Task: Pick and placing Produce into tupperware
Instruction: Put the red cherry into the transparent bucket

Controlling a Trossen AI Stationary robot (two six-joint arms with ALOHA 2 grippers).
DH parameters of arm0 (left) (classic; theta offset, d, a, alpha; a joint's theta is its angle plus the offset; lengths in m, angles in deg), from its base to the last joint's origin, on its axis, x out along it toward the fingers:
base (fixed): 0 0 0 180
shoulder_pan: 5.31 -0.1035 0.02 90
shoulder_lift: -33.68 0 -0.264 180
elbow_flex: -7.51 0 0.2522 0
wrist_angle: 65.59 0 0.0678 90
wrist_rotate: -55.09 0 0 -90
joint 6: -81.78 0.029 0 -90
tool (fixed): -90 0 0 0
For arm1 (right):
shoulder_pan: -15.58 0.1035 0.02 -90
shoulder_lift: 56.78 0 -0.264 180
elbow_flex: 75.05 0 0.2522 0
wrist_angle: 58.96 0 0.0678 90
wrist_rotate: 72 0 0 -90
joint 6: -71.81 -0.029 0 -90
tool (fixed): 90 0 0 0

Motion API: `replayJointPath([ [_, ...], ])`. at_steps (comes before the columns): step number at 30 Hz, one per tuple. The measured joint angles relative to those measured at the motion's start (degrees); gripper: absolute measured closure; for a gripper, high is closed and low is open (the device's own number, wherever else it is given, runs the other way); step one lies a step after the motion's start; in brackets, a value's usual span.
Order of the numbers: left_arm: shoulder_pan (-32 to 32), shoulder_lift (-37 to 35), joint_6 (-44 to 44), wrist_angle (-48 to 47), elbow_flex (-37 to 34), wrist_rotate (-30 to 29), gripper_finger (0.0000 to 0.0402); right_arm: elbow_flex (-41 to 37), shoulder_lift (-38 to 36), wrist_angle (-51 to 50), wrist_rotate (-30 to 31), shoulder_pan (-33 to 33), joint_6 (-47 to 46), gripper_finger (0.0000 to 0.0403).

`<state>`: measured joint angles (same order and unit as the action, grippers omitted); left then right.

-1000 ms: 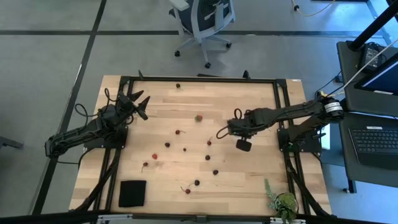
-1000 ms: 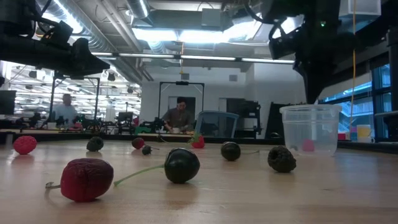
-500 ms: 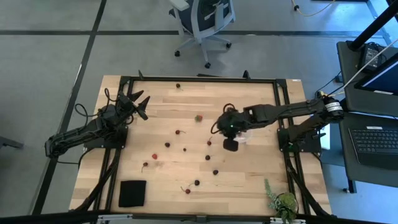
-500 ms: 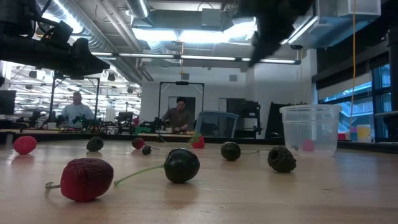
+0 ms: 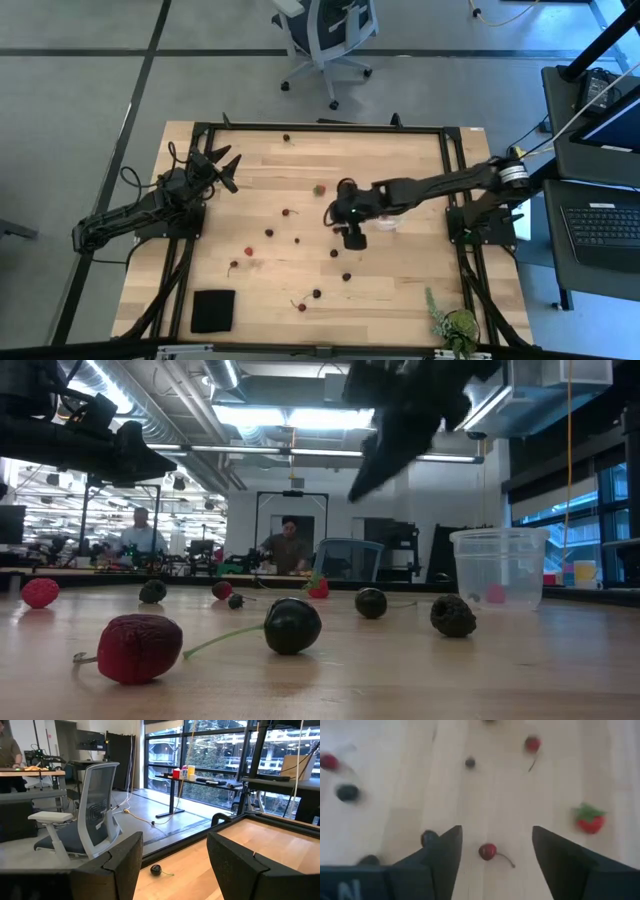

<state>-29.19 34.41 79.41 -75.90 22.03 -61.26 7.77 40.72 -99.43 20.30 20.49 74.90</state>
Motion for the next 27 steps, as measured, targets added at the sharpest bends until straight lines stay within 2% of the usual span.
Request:
replayJointPath([
  [5,0.00,0.00,0.00,0.00,0.01,-0.01,0.0188,-0.04,5.71,-0.56,0.00,0.00,1.99,0.0153],
  [12,0.00,0.00,0.00,0.00,0.01,0.00,0.0188,-0.04,11.08,0.14,-0.02,-0.20,3.28,0.0178],
  [27,0.00,0.00,0.00,0.00,0.01,0.00,0.0188,-0.04,14.12,0.80,0.00,-0.22,3.59,0.0254],
])
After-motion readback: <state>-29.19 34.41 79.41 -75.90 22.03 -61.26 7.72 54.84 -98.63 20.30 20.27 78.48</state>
